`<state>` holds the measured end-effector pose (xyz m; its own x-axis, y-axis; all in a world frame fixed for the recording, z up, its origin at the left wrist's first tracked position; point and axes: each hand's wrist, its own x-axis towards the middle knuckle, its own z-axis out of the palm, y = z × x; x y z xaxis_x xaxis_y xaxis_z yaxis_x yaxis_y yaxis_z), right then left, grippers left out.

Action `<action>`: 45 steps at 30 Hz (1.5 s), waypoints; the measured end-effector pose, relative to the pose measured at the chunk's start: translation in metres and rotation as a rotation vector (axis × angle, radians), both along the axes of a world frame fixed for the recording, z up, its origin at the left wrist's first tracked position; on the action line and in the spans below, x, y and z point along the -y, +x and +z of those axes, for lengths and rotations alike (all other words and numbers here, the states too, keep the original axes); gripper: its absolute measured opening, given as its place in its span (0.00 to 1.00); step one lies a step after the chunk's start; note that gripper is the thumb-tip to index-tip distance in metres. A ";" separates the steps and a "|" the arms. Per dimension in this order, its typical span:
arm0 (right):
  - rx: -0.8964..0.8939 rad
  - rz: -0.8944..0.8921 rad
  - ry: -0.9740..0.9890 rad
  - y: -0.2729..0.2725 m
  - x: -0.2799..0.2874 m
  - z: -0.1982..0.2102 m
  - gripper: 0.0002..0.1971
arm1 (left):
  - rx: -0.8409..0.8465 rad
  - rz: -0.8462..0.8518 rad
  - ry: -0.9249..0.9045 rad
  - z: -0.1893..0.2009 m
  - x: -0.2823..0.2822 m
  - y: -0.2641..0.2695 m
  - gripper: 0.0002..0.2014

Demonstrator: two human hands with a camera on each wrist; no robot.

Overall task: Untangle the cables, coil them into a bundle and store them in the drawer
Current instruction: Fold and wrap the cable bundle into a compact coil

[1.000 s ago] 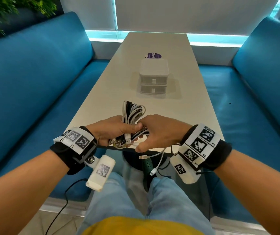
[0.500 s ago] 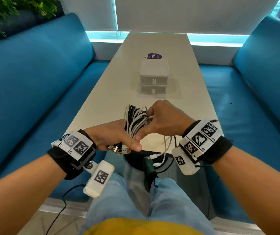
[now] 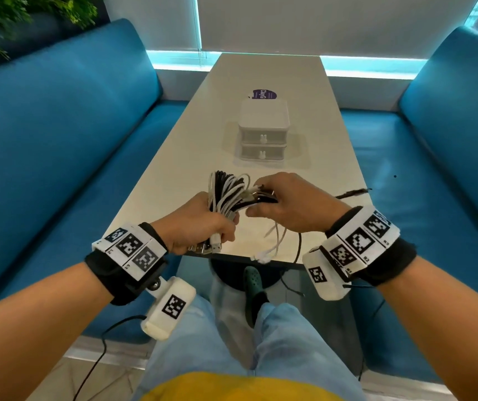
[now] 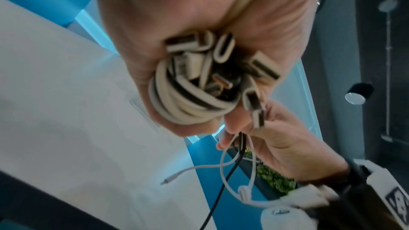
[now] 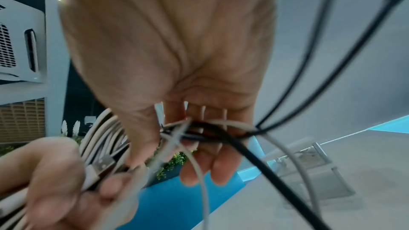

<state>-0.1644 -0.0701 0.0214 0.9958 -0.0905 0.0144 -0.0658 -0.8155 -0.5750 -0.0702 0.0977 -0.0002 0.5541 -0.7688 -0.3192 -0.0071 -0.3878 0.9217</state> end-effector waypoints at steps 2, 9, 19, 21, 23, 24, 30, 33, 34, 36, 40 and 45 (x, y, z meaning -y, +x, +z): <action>0.072 -0.038 0.067 0.001 0.000 -0.006 0.07 | -0.099 0.028 -0.034 0.000 0.002 -0.001 0.13; 0.285 -0.106 0.477 0.003 -0.011 -0.012 0.13 | -0.196 0.016 -0.097 0.006 0.010 -0.005 0.14; 0.401 -0.332 1.049 0.010 -0.036 -0.023 0.25 | -0.144 -0.108 -0.008 0.008 0.019 -0.009 0.10; 0.399 -0.318 1.135 0.009 -0.039 -0.022 0.29 | -0.190 -0.133 0.013 0.007 0.019 -0.012 0.09; 0.398 -0.289 1.134 0.007 -0.042 -0.020 0.28 | -0.197 -0.168 0.042 0.005 0.019 -0.012 0.07; 0.403 -0.284 1.128 0.008 -0.043 -0.020 0.26 | -0.196 -0.183 0.055 0.004 0.019 -0.012 0.06; 0.428 -0.281 1.039 0.007 -0.047 -0.016 0.18 | -0.178 -0.189 0.084 0.006 0.022 -0.017 0.07; 0.407 -0.262 0.943 0.004 -0.048 -0.009 0.18 | -0.218 -0.198 0.073 0.005 0.022 -0.017 0.09; 0.404 -0.260 0.925 0.004 -0.048 -0.007 0.18 | -0.230 -0.194 0.072 0.005 0.022 -0.016 0.09; 0.391 -0.258 0.909 0.004 -0.050 -0.003 0.18 | -0.264 -0.189 0.073 0.007 0.021 -0.014 0.09; 0.385 -0.275 0.817 0.009 -0.049 0.001 0.16 | -0.271 -0.139 0.034 0.014 0.024 -0.021 0.11; 0.450 -0.289 0.711 0.008 -0.048 0.004 0.16 | -0.143 -0.056 -0.104 0.017 0.028 -0.033 0.16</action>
<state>-0.1565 -0.0223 0.0252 0.8462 -0.4737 0.2438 0.1409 -0.2424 -0.9599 -0.1029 0.0700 0.0167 0.4644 -0.8298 -0.3094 0.1086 -0.2934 0.9498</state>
